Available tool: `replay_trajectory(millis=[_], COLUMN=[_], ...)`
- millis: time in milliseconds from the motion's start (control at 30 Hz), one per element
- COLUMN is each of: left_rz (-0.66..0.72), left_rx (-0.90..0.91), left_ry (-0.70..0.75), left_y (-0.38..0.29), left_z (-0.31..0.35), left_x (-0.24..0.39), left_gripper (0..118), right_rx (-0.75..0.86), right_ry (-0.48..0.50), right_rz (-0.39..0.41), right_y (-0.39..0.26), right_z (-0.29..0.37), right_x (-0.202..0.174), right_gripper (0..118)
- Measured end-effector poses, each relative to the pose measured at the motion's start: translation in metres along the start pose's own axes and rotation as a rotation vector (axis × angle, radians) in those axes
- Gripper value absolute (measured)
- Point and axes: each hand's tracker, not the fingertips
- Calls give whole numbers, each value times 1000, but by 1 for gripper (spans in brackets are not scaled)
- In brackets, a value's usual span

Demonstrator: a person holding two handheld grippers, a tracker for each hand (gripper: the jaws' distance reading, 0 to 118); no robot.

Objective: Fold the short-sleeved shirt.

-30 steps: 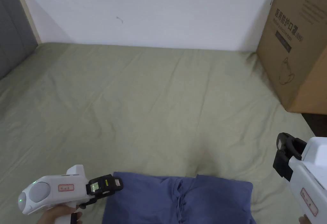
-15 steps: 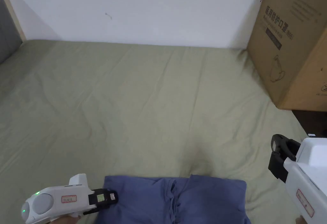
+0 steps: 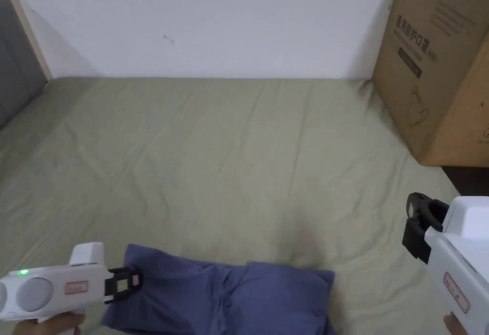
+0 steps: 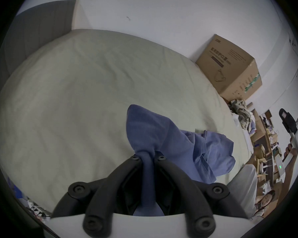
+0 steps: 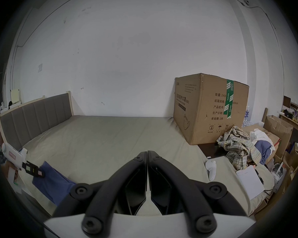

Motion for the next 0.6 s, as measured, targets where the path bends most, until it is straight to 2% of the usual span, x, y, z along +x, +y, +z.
replay_trajectory(millis=[100, 233, 367, 467, 600], left_rz=[-11, -51, -63, -159, -199], left_rx=[16, 35, 25, -15, -60], left_ry=[87, 135, 99, 57, -32], left_y=[12, 25, 35, 33, 24], left_z=[25, 54, 46, 32, 4], left_x=[-8, 25, 68, 118, 171], left_gripper=[7, 7, 7, 7, 7], right_rx=[8, 18, 27, 33, 33], right_ry=[10, 21, 24, 23, 13], right_rz=[-1, -3, -12, -16, -20], right_y=[0, 0, 0, 0, -3], right_z=[0, 1, 2, 6, 10], right_x=[1, 2, 5, 9, 16], right_gripper=[0, 0, 0, 0, 0])
